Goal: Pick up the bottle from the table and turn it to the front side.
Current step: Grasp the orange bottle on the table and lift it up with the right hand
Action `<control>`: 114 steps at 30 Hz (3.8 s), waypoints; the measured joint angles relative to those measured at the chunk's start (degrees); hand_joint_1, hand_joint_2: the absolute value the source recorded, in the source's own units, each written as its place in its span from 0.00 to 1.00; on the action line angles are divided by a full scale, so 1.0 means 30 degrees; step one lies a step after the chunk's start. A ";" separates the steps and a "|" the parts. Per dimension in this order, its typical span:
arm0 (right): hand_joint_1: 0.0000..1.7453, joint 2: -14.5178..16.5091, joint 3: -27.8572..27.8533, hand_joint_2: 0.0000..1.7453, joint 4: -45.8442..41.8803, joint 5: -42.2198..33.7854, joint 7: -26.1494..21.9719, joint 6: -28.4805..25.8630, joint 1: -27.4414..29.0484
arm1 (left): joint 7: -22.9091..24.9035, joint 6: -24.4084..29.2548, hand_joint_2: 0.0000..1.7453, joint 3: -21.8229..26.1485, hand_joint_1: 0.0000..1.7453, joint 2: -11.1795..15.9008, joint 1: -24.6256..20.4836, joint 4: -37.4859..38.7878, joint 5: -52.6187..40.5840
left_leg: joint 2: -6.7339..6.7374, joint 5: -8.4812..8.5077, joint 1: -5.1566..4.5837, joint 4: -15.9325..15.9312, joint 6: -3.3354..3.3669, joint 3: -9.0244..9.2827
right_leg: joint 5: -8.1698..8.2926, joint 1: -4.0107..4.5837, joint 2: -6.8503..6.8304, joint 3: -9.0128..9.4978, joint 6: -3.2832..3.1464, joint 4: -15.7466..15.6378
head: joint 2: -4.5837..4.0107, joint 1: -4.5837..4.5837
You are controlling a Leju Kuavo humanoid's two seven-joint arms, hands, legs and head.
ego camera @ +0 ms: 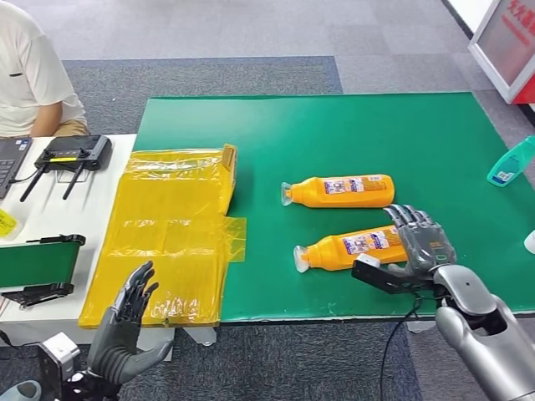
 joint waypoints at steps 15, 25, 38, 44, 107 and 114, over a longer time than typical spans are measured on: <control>0.00 -0.3010 0.3471 1.00 0.2358 0.0392 0.0300 0.0824 -0.3013 | -0.0076 -0.0068 1.00 -0.0133 0.00 0.0158 -0.0197 0.0406 -0.0035 | 0.0000 0.0002 -0.0014 0.0002 0.0011 -0.0003 | 0.0001 -0.0013 -0.0001 -0.0005 0.0007 0.0000 | 0.0000 0.0002; 0.00 -0.3241 0.4225 1.00 0.2653 0.0084 0.0299 0.1304 -0.3457 | -0.0078 -0.0060 1.00 -0.0173 0.00 0.0162 -0.0252 0.0437 -0.0035 | 0.0000 0.0002 -0.0020 0.0002 0.0013 -0.0003 | 0.0001 -0.0019 -0.0001 -0.0007 0.0008 0.0000 | 0.0000 0.0000; 0.00 -0.4006 0.6775 1.00 0.3351 -0.5041 0.0233 0.4646 -0.6318 | -0.0135 -0.0263 1.00 -0.0606 0.00 0.0426 -0.0727 0.0874 0.0949 | 0.0000 0.0011 -0.0024 0.0002 0.0015 -0.0003 | 0.0014 -0.0024 0.0000 -0.0008 0.0022 0.0001 | 0.0000 0.0000; 0.00 -0.3622 0.8339 1.00 0.4137 -0.5687 0.0437 0.4588 -0.7383 | -0.0135 -0.0408 1.00 -0.0683 0.00 0.0455 -0.1008 0.1231 0.1160 | -0.0001 0.0013 -0.0024 0.0002 0.0015 -0.0005 | 0.0016 -0.0023 -0.0001 -0.0001 0.0022 0.0003 | 0.0000 0.0000; 1.00 0.1890 0.5470 1.00 0.4277 -0.9672 -0.4011 -0.0822 -0.1806 | -0.0278 -0.0215 1.00 -0.2615 0.00 0.1202 -0.1205 0.1814 0.2293 | -0.0014 0.0003 0.0004 0.0001 -0.0006 0.0015 | -0.0007 0.0021 -0.0010 0.0017 -0.0009 0.0003 | 0.0000 -0.0009; 1.00 0.3255 0.3856 1.00 0.1246 -0.9031 -0.4142 -0.1424 0.0794 | -0.0085 0.0130 1.00 -0.2683 0.00 0.1171 -0.0994 0.1466 0.1842 | -0.0034 -0.0002 0.0012 0.0002 0.0000 -0.0002 | -0.0022 0.0018 -0.0041 0.0013 -0.0011 0.0001 | 0.0000 0.0002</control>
